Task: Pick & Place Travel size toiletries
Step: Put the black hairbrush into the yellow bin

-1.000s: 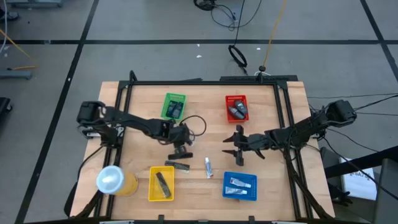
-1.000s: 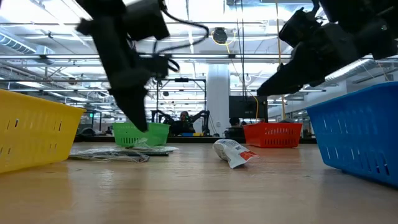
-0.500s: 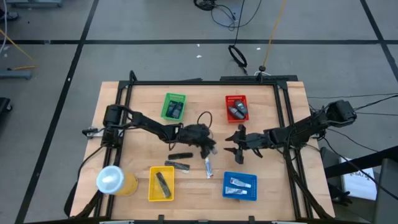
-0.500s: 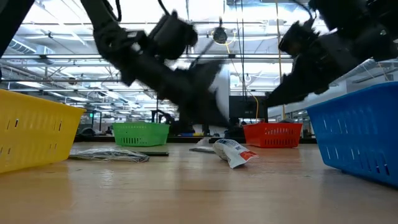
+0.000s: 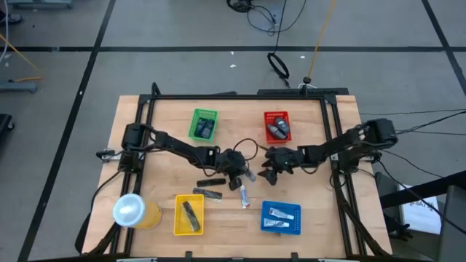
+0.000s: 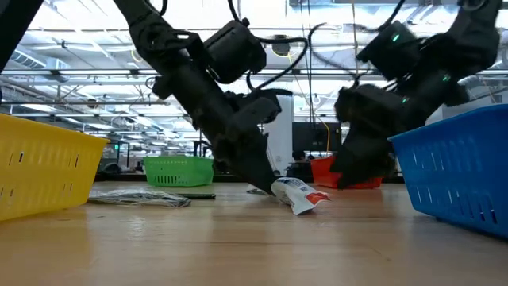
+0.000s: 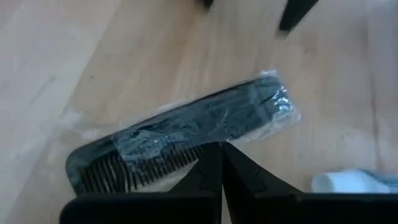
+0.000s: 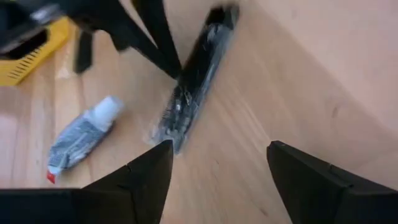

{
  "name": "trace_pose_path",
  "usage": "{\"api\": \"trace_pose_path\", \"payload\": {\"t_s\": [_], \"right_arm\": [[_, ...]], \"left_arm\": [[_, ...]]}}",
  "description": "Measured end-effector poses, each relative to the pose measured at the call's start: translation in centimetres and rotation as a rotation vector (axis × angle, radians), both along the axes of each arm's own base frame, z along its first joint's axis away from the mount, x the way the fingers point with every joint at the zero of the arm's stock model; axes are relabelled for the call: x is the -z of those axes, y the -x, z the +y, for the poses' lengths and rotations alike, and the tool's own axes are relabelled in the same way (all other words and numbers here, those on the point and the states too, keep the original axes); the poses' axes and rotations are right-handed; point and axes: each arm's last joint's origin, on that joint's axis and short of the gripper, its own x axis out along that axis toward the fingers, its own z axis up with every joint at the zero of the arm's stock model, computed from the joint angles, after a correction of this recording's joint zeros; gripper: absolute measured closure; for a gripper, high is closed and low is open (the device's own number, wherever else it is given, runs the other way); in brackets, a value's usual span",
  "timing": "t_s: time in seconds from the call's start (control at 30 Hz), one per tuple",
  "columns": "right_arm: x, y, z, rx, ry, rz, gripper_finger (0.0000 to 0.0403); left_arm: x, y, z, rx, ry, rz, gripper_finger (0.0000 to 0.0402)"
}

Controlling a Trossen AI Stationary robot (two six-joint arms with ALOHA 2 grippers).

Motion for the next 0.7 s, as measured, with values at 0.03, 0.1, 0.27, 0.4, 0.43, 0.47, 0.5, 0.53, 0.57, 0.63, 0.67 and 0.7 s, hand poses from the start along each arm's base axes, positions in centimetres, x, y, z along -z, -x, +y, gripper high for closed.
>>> {"api": "trace_pose_path", "payload": {"t_s": [0.03,0.1,0.27,0.4,0.43,0.47,0.5,0.53,0.57,0.63,0.67,0.7], "right_arm": [[0.3,-0.4,-0.1,0.001,-0.014,0.006,0.0146],[0.8,-1.3,-0.3,-0.007,-0.037,0.008,0.0145],[1.6,-2.7,-0.2,-0.038,-0.071,0.031,0.0152],[2.0,-2.8,-0.1,-0.061,-0.103,0.050,0.0163],[2.1,-2.7,-0.1,-0.071,-0.105,0.056,0.0168],[2.2,-2.7,0.0,-0.084,-0.100,0.060,0.0174],[2.2,-2.7,0.1,-0.095,-0.094,0.060,0.0181],[2.1,-2.7,0.1,-0.104,-0.086,0.057,0.0190],[2.2,-2.6,0.1,-0.114,-0.078,0.060,0.0200],[2.1,-2.5,0.2,-0.136,-0.069,0.063,0.0225],[2.0,-2.4,0.1,-0.145,-0.068,0.067,0.0240],[1.9,-2.3,0.1,-0.152,-0.068,0.081,0.0257]], "left_arm": [[0.3,-0.1,-0.1,-0.002,-0.004,-0.007,0.0399],[1.1,-0.5,-0.1,-0.003,-0.004,-0.012,0.0398],[3.1,-1.1,-0.1,-0.034,0.010,-0.040,0.0397],[4.6,-1.5,-0.1,-0.050,0.025,-0.068,0.0396],[4.9,-1.6,-0.1,-0.056,0.027,-0.074,0.0395],[5.1,-1.7,-0.1,-0.059,0.026,-0.079,0.0394],[5.3,-1.7,0.0,-0.061,0.025,-0.083,0.0395],[5.3,-1.8,0.0,-0.063,0.024,-0.093,0.0397],[5.3,-1.8,-0.1,-0.063,0.024,-0.096,0.0399],[5.3,-1.8,-0.1,-0.064,0.023,-0.098,0.0398],[5.1,-1.8,-0.1,-0.063,0.023,-0.101,0.0395],[5.0,-1.8,-0.1,-0.062,0.023,-0.102,0.0392]]}}
